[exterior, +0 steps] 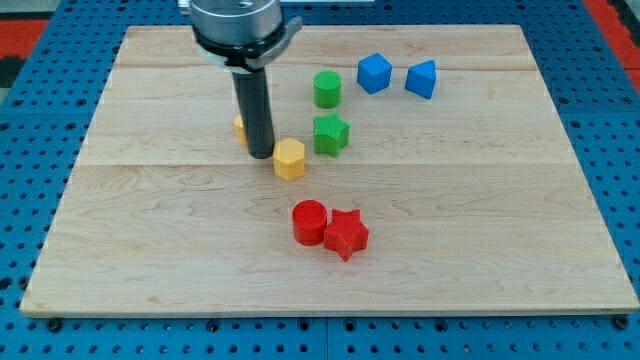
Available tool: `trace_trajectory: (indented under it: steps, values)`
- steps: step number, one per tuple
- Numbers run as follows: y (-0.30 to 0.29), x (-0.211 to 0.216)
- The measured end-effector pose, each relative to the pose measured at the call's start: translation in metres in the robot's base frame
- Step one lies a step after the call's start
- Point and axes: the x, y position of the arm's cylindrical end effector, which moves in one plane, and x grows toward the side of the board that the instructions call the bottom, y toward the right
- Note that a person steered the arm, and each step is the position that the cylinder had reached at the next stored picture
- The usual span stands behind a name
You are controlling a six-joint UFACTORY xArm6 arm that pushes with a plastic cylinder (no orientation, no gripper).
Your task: Move the yellow heart above the green circle
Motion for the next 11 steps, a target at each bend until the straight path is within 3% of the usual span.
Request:
trace_trajectory:
  steps: [2,3,6,11]
  values:
    - [0.029,0.023]
    - [0.000,0.020]
    - [-0.022,-0.083]
    - [-0.065,-0.084]
